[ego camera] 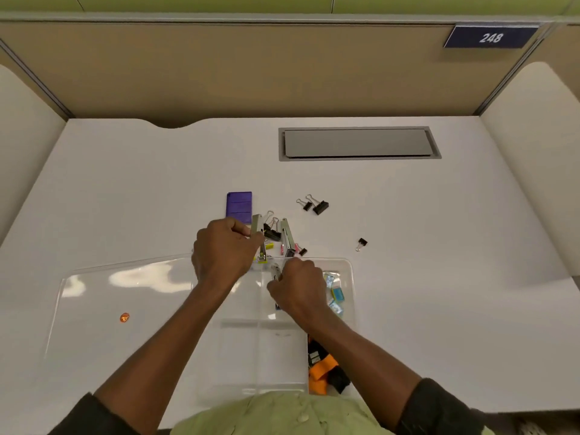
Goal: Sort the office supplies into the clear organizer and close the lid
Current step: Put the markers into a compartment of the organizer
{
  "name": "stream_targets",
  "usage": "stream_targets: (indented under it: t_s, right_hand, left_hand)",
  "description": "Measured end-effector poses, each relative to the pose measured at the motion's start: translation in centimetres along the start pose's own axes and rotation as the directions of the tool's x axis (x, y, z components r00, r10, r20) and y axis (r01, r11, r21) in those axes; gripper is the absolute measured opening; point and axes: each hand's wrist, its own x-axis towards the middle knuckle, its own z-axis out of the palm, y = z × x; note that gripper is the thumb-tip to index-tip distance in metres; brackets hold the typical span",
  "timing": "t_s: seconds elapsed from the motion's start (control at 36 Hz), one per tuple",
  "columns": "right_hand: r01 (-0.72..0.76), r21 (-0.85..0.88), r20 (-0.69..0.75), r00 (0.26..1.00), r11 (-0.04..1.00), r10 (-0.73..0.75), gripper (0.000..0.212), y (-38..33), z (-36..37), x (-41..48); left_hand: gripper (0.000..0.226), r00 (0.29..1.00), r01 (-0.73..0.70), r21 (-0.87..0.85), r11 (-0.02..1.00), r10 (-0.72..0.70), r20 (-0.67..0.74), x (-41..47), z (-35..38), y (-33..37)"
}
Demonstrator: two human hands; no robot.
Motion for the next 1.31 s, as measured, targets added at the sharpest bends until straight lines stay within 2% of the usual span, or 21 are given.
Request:
stream_targets:
  t_s: [0.14,0.28,0.39,0.47,0.53,0.56,0.58,0.64,0.69,0.75,0.92,0.97,1.03,1.11,1.19,1.31]
  right_hand:
    - [-0.006,-0.086,0.038,0.999,0.996,0.009,0.028,-0.7,2.2,-0.2]
    - [-0.006,-0.077,0.039,0.999,0.997,0.009,0.023,-0.9,4.0,-0.7]
    - [0.043,-0.106,0.127,0.991,0.993,-0.029,0.019,-0.3,4.0,-1.1]
    - [0.063,-0.064,0.042,0.997,0.996,-0.061,0.011,0.4,3.1,-1.8]
    - [0.073,0.047,-0.11,0.992,0.996,-0.067,0.012,0.6,2.5,-2.5]
    - [0.073,0.177,-0.155,0.987,0.982,-0.046,0.01,0.6,2.1,-2.9]
    - [0.061,0.337,-0.151,0.988,0.939,-0.01,0.01,0.4,1.5,-3.5]
    - [-0.01,0.577,-0.045,0.998,0.817,0.044,0.012,0.2,0.4,-4.3]
    - [-0.042,0.613,0.02,0.999,0.789,0.037,0.013,0.3,0.1,-4.8]
    - [-0.058,0.633,0.019,0.998,0.772,0.06,0.011,0.4,0.1,-5.2]
    - [-0.159,0.789,0.087,0.985,0.593,0.147,0.017,0.6,-1.1,-5.8]
    - [-0.157,0.775,0.068,0.984,0.612,0.166,0.014,0.8,-1.5,-5.5]
    - [-0.156,0.697,0.015,0.979,0.7,0.202,0.01,1.2,-1.4,-5.0]
    - [-0.12,0.546,-0.117,0.969,0.829,0.217,0.007,1.5,-0.7,-4.2]
    - [-0.111,0.385,-0.216,0.954,0.916,0.207,0.008,1.4,-0.2,-3.7]
    - [-0.136,0.2,-0.215,0.96,0.97,0.178,0.009,0.7,1.1,-3.3]
  left_hand:
    - [0.019,0.999,0.019,0.027,0.999,-0.019,0.03,-2.2,-1.3,-2.6]
    - [0.016,0.998,0.025,0.057,0.998,-0.028,0.062,-3.1,-1.9,-4.4]
    - [0.017,0.994,0.012,0.094,0.996,-0.022,0.11,-3.6,-2.0,-5.3]
    - [0.017,0.99,-0.015,0.117,0.993,-0.002,0.14,-4.1,-1.9,-5.8]
    - [0.016,0.987,-0.032,0.127,0.991,0.011,0.163,-4.3,-1.7,-6.1]
    - [0.016,0.984,-0.035,0.124,0.992,0.013,0.179,-4.4,-1.5,-6.2]
    - [0.016,0.98,-0.03,0.11,0.994,0.007,0.198,-4.5,-1.3,-6.3]
    - [0.017,0.968,0.003,0.03,1.0,-0.01,0.251,-4.8,-0.8,-6.3]
    - [0.017,0.947,0.058,-0.08,0.995,-0.029,0.32,-5.0,-0.5,-6.1]
    - [0.016,0.931,0.084,-0.146,0.986,-0.026,0.363,-5.2,-0.1,-6.0]
    - [0.007,0.913,0.055,-0.188,0.981,0.027,0.408,-5.2,-0.1,-6.6]
    - [0.007,0.91,0.045,-0.16,0.986,0.025,0.415,-4.9,-0.2,-6.7]
    - [0.009,0.924,0.026,-0.111,0.994,0.019,0.381,-4.3,-0.4,-7.2]
    - [0.013,0.961,-0.036,-0.004,0.999,0.036,0.274,-3.2,-0.9,-8.3]
    - [0.016,0.987,-0.091,0.173,0.981,0.066,0.144,-2.6,-1.6,-9.1]
    - [0.027,0.995,-0.071,0.304,0.95,0.044,0.095,-1.9,-2.0,-10.3]
